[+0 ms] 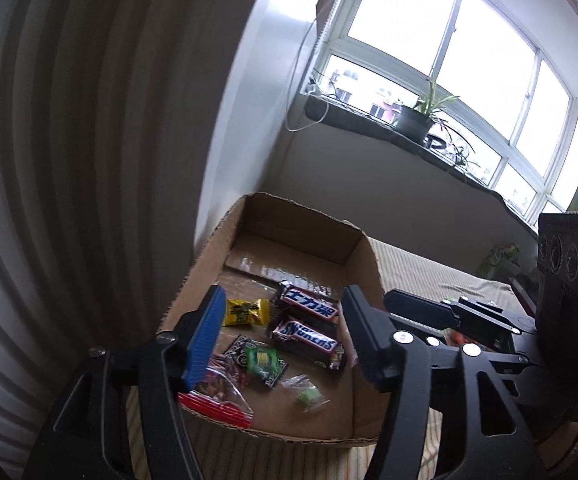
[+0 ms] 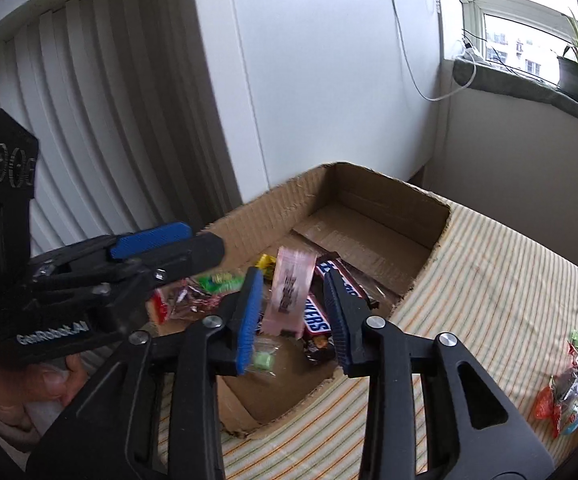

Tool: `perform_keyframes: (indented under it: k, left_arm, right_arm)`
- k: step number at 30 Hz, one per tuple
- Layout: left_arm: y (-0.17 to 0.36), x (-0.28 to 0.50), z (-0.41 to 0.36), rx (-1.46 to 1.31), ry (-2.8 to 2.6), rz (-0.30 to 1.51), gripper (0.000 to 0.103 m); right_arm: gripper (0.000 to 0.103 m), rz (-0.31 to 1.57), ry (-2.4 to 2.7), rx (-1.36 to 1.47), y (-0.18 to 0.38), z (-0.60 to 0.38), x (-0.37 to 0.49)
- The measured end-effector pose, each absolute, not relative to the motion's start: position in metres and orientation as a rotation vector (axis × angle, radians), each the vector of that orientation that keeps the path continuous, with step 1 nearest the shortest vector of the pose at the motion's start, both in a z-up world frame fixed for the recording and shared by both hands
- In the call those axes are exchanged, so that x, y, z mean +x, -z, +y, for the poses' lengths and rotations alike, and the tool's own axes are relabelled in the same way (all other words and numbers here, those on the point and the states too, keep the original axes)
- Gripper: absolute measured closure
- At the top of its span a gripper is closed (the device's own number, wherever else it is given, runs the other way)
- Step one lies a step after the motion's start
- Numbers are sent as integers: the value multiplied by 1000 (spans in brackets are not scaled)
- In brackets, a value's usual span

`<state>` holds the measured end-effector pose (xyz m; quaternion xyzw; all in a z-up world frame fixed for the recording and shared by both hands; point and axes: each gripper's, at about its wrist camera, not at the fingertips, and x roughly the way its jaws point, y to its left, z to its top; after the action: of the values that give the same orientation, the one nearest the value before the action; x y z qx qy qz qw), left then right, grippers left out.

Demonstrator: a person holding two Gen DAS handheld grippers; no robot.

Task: Organize snacks
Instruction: 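Open both tools to drop the pink bar and green packet into the box, then move both tools back to the snacks beside the bread loaf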

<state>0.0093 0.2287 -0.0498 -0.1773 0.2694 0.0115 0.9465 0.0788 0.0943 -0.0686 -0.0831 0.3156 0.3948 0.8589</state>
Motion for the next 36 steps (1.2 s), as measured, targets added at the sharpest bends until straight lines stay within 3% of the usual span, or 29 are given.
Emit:
perform_keyframes:
  k: [1, 2, 9, 11, 13, 36]
  left_arm:
    - [50, 8, 232, -370, -30, 545, 34]
    - [50, 7, 235, -376, -36, 542, 34]
    - [47, 2, 244, -415, -56, 533, 34]
    - [43, -2, 242, -409, -53, 525, 34]
    - [40, -4, 239, -403, -50, 520, 34]
    - [14, 7, 156, -259, 56, 545, 32]
  right_arm:
    - [47, 669, -834, -160, 71, 91, 80]
    - [44, 667, -836, -147, 72, 87, 80]
    - [42, 670, -815, -139, 81, 68, 68]
    - [31, 654, -795, -135, 81, 65, 63]
    - [28, 638, -787, -119, 78, 63, 59]
    - [27, 591, -701, 6, 65, -12, 51]
